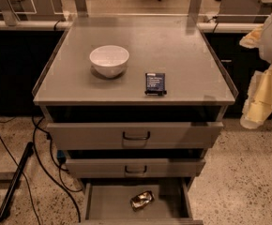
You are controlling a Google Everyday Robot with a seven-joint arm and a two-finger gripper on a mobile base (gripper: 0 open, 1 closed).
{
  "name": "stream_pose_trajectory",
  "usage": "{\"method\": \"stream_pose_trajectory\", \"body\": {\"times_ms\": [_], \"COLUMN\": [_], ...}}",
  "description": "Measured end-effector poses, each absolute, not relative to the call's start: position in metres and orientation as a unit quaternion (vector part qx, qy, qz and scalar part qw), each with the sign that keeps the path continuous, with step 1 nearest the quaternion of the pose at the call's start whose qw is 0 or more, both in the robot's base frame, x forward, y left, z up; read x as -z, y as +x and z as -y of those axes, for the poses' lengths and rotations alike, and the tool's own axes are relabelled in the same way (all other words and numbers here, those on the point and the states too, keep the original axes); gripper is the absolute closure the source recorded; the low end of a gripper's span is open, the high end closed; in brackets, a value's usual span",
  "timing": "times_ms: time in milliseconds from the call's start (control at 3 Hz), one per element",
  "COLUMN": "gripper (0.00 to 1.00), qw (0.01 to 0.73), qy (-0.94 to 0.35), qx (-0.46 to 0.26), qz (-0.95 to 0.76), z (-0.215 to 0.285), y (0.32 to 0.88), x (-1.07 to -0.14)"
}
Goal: Pick orange can from bottom drawer and place on counter
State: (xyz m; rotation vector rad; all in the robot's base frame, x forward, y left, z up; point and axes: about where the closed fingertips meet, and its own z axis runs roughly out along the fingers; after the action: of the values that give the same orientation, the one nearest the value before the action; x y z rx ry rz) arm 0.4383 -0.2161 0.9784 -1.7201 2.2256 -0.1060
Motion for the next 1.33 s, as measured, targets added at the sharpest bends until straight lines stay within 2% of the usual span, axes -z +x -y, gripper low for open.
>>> {"method": "stream_pose_trajectory", "body": {"times_ms": [333, 667, 1000, 1333], "gripper": [0.0, 0.18, 0.42, 0.72], "qw": [0.163, 0.163, 0.168, 0.168], "qy": [-0.603, -0.602, -0.596, -0.586], "qx": [0.037, 0.037, 0.035, 0.013], "qz": [-0.78, -0.781, -0.784, -0.793], "z": [0.216, 0.216, 0.214, 0.202], "y": [0.438, 0.438, 0.434, 0.424], "x": [-0.978, -0.976, -0.959, -0.897]}}
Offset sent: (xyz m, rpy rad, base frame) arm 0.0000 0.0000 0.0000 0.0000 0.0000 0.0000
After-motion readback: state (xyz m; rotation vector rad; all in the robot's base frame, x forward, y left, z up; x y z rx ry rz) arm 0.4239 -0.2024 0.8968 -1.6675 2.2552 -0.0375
